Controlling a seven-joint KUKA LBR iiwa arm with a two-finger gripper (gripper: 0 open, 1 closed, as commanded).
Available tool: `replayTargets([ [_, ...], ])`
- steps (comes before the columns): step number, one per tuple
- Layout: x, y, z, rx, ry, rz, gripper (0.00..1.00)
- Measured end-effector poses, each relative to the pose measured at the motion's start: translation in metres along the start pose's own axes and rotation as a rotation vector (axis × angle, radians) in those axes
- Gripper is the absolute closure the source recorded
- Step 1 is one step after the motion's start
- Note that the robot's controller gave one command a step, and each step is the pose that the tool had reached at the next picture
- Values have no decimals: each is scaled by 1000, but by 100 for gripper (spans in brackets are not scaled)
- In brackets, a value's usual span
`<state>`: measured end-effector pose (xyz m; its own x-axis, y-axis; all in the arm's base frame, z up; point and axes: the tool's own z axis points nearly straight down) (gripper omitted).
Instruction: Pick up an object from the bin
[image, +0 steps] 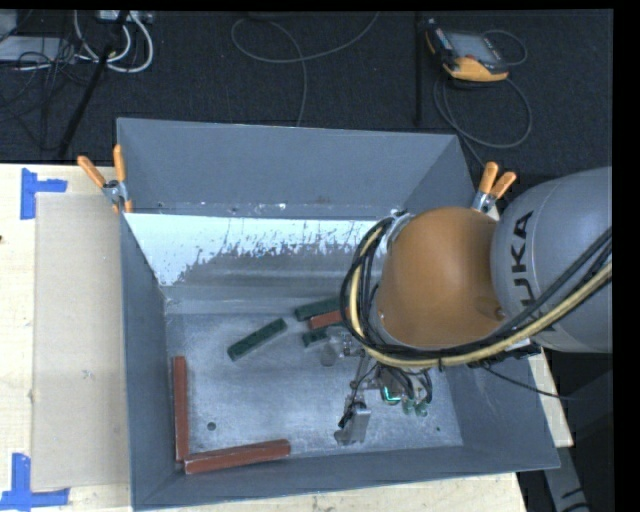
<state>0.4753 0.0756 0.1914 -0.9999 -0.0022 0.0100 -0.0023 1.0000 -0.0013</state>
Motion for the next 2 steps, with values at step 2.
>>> replayTargets([
  [2,-137,71,22,-2,-22,-116,0],
])
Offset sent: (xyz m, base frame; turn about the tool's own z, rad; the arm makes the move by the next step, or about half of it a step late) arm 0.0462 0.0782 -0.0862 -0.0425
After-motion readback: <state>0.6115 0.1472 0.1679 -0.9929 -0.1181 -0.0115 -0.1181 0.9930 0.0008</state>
